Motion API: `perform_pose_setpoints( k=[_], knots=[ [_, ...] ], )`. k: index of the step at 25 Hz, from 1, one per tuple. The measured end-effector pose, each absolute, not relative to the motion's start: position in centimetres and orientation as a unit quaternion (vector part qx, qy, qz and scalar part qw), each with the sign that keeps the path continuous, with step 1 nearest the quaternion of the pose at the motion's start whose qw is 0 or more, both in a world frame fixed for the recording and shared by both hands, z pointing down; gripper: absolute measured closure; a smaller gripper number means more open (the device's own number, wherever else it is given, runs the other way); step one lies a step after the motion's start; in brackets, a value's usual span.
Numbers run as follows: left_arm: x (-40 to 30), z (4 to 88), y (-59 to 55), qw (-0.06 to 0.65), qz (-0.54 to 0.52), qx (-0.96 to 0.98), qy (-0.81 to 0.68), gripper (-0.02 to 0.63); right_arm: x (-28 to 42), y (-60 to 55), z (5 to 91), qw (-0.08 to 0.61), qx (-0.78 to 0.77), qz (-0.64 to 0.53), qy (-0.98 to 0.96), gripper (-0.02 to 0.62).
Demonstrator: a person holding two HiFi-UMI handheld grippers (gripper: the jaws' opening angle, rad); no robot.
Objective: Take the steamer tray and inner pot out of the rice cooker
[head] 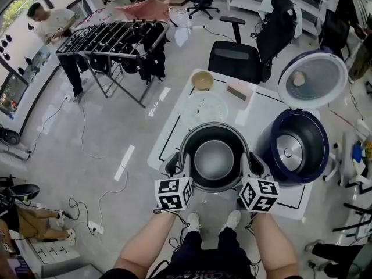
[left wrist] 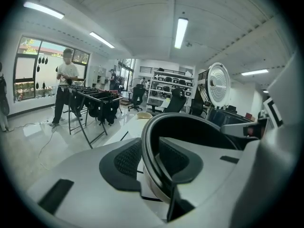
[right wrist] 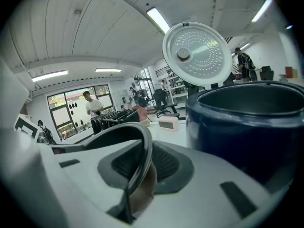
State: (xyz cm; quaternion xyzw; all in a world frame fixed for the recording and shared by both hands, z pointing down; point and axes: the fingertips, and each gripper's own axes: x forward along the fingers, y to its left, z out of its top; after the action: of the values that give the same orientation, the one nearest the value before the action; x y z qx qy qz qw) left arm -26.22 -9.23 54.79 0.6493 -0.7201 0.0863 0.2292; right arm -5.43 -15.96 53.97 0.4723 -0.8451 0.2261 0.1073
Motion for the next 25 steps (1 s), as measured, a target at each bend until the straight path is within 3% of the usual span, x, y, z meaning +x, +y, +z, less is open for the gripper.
perform_pose_setpoints(
  k=[20,25],
  knots=[
    [-25.9,57.3,-11.6,0.232,0.103,0.661,-0.706,0.494,-5.0,-18.0,57.2,0.113,0.486,0.254,-0.829,0.531],
    [-26.0,57.1,-11.8,0.218,0.109,0.669,-0.702,0.479,-4.8,-18.2,56.6,0.132,0.502,0.198,-0.832,0.529]
  ],
)
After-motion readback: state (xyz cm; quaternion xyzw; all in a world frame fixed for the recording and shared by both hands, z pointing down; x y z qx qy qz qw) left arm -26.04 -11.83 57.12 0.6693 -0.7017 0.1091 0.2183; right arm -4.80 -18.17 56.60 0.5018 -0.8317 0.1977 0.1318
